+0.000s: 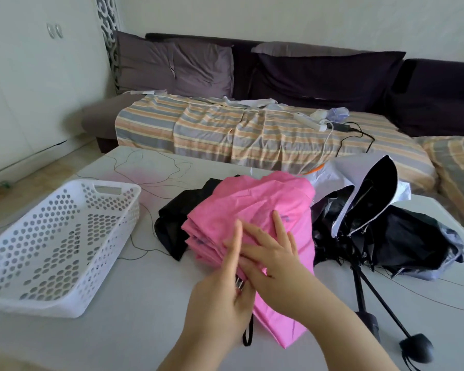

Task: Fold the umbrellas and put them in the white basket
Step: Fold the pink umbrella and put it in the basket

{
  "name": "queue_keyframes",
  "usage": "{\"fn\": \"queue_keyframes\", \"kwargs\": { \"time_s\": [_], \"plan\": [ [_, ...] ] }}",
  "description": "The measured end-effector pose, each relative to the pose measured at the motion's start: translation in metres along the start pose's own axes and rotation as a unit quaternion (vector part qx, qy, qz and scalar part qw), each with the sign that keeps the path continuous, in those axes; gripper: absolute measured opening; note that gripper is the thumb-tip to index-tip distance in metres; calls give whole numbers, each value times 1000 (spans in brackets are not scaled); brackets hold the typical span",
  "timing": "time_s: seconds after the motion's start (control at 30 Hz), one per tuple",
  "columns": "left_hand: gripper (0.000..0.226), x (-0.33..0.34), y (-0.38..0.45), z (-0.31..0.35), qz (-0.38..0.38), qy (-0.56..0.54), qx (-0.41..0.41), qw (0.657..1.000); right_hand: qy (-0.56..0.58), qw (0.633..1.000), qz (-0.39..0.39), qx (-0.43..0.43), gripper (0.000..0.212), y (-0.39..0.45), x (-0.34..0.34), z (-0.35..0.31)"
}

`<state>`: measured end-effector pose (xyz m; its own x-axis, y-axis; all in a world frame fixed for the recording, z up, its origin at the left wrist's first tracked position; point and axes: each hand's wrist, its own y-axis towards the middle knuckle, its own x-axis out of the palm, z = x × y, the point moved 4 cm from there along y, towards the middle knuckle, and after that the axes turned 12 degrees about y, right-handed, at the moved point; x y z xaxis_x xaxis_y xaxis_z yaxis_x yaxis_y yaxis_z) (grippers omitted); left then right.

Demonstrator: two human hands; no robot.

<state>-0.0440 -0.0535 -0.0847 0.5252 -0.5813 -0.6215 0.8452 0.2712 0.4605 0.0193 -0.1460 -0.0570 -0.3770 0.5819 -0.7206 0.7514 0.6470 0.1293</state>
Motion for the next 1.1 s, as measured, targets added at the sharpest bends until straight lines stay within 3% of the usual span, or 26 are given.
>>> {"fn": "queue_keyframes", "kwargs": {
  "time_s": [0.03,0.1,0.2,0.27,0.43,0.57,0.67,0.77,0.83,0.9,1.0,1.1],
  "plan": [
    [61,-1,1,3,-12,15,24,1000,24,1000,17,0,39,2,-4,0],
    [56,-1,3,5,-67,85,49,993,50,991,124,-24,33,6,-22,1],
    [54,1,2,3,-47,116,58,990,20,964,257,-62,31,19,-56,-4],
    [55,3,0,0,-48,120,63,990,-18,971,235,-49,35,43,-70,-9],
    [54,-1,2,-4,-62,175,85,979,-102,989,40,100,38,108,-73,-3],
    [54,1,5,-8,-46,225,111,967,-55,987,-14,149,43,131,-77,-5],
    [54,3,7,-10,-32,254,124,959,35,985,-37,163,20,139,-78,-8],
    [55,2,9,-13,-28,249,130,959,134,983,78,97,18,151,-83,-6],
    [56,1,10,-14,-36,243,128,961,137,982,124,51,15,154,-83,-7],
    [55,0,9,-13,-47,233,117,964,125,985,118,34,9,154,-79,-8],
    [56,-4,7,-11,-50,188,98,976,112,984,135,-24,34,140,-82,-17],
    [57,-8,8,-12,-41,166,76,982,39,986,92,-136,18,99,-79,-28]
  ]
}}
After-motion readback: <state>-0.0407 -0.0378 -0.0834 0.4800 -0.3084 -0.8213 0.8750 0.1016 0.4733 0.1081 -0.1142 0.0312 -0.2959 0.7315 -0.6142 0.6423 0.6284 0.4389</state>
